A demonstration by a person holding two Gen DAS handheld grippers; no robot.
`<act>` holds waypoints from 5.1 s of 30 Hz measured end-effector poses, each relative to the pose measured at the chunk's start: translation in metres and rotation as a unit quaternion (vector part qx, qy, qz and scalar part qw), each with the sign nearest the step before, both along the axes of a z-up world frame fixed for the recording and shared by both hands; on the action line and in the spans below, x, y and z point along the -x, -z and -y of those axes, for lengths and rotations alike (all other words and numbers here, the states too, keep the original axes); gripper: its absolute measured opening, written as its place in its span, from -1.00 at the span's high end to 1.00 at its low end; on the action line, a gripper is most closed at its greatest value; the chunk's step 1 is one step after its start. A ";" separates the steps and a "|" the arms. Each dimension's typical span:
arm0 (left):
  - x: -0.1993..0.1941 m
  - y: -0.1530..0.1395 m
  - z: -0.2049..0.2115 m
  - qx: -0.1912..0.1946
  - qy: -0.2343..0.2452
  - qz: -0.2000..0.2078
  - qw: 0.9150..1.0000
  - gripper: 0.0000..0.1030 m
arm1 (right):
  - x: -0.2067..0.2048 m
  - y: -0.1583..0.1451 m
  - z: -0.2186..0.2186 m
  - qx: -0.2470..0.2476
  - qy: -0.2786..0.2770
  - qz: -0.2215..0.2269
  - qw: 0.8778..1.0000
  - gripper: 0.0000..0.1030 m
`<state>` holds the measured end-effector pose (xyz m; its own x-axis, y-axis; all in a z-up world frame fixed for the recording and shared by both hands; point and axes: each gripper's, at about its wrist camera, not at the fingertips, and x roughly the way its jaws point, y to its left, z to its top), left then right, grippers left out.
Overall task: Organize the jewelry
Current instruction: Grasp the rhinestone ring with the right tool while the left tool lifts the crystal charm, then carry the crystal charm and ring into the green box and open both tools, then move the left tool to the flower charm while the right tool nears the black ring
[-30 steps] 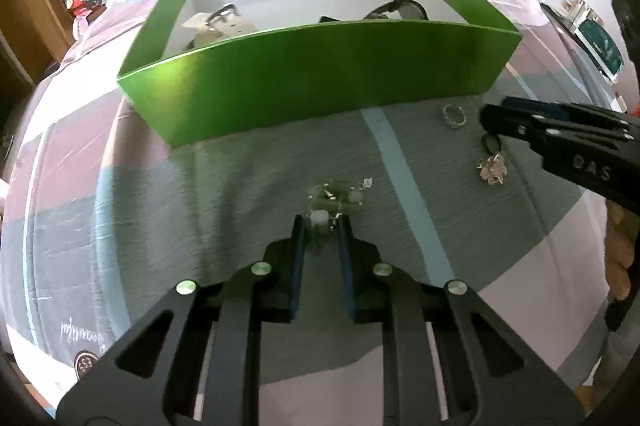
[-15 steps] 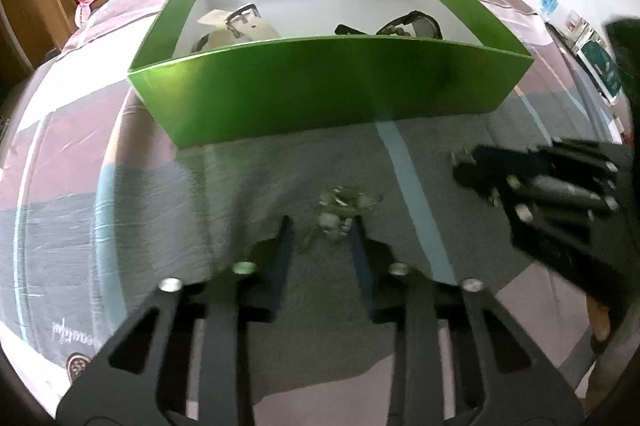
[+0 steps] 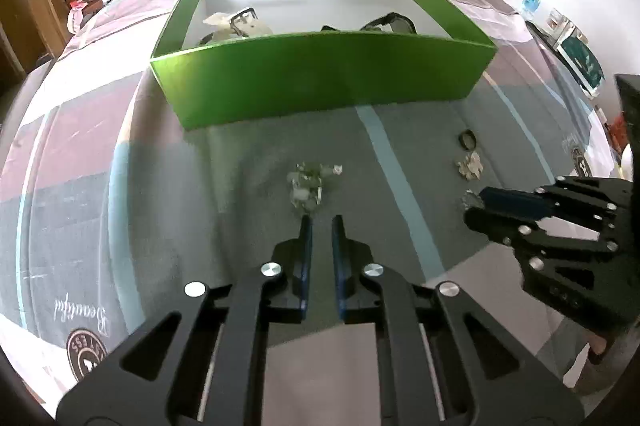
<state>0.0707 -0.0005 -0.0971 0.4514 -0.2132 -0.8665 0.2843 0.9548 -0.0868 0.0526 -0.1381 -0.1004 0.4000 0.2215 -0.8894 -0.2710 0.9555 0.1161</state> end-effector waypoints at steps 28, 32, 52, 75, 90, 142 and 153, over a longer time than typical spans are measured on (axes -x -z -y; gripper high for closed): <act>-0.034 0.016 0.010 -0.033 -0.031 0.002 0.999 0.62 | 0.004 0.007 -0.007 0.038 0.013 0.036 0.999 0.57; -0.032 0.013 0.008 -0.028 -0.035 0.006 0.999 0.71 | 0.005 0.006 -0.005 0.032 0.014 0.033 0.999 0.58; -0.014 -0.083 -0.005 -0.007 -0.031 0.121 0.992 0.73 | -0.006 -0.082 0.017 0.003 0.029 0.138 0.990 0.58; -0.155 -0.063 0.011 -0.004 -0.053 0.097 0.994 0.30 | -0.134 -0.058 0.009 0.005 0.063 0.118 0.991 0.03; -0.034 -0.040 0.057 -0.027 0.066 0.060 0.996 -0.20 | -0.046 -0.029 0.093 0.023 0.131 0.068 0.989 0.02; -0.063 0.021 0.035 -0.036 -0.039 0.017 0.998 -0.32 | -0.037 0.009 0.016 0.039 0.029 0.052 0.997 -0.09; -0.050 0.016 0.004 -0.051 -0.095 0.017 0.994 -0.30 | -0.038 0.009 0.020 0.040 0.036 0.056 0.997 -0.09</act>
<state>0.1209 -0.0040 -0.1126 0.5049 -0.0328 -0.8625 0.0982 0.9950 0.0196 0.0908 -0.1580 -0.1096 0.5102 0.1179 -0.8519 -0.2080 0.9781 0.0109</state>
